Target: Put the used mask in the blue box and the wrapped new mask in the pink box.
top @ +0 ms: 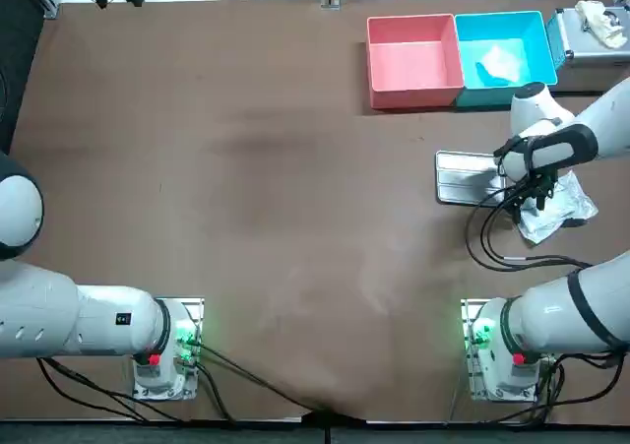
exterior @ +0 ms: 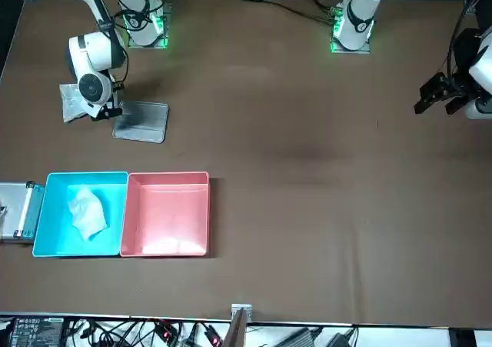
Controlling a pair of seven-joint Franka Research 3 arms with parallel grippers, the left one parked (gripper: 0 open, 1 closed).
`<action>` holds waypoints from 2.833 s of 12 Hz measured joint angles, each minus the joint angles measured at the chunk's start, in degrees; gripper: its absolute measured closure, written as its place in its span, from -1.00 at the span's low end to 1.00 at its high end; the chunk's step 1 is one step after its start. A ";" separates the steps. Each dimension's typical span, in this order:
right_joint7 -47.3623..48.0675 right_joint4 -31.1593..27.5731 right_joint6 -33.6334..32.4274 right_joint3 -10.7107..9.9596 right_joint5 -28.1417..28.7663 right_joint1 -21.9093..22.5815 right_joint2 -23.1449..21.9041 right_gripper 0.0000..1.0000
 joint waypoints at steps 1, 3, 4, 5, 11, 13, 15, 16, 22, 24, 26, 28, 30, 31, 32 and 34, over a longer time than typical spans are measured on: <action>0.68 0.00 0.41 0.00 -0.09 -0.15 0.30 -0.74; 1.91 0.02 1.30 0.01 -0.17 -0.14 1.37 -0.62; 2.21 0.07 1.60 0.01 -0.21 -0.14 1.91 -0.44; 2.37 0.18 1.67 0.02 -0.23 -0.14 2.26 -0.16; 2.70 0.85 0.81 0.10 -0.23 -0.14 1.89 0.78; 2.95 2.15 -0.78 0.10 -0.23 -0.11 1.53 0.92; 3.07 4.55 -4.89 0.13 -0.23 -0.04 -0.24 0.94; 3.07 5.79 -7.18 0.14 -0.21 -0.02 -1.77 0.94; 0.65 15.76 -29.45 0.42 5.80 1.67 -15.43 0.94; 0.19 22.04 -35.03 0.58 9.73 4.66 -16.52 0.94; 0.29 29.21 -37.97 0.81 13.15 8.55 -15.84 0.94; 1.02 37.34 -39.12 0.98 17.07 11.88 -13.38 0.94; 3.39 46.57 -39.26 1.04 20.60 14.63 -8.85 0.94; 4.51 51.28 -39.28 1.07 22.77 15.80 -5.94 0.94; 5.35 55.80 -39.32 1.09 24.70 16.84 -2.80 0.94; 7.84 63.55 -39.25 1.10 27.53 18.09 3.66 0.94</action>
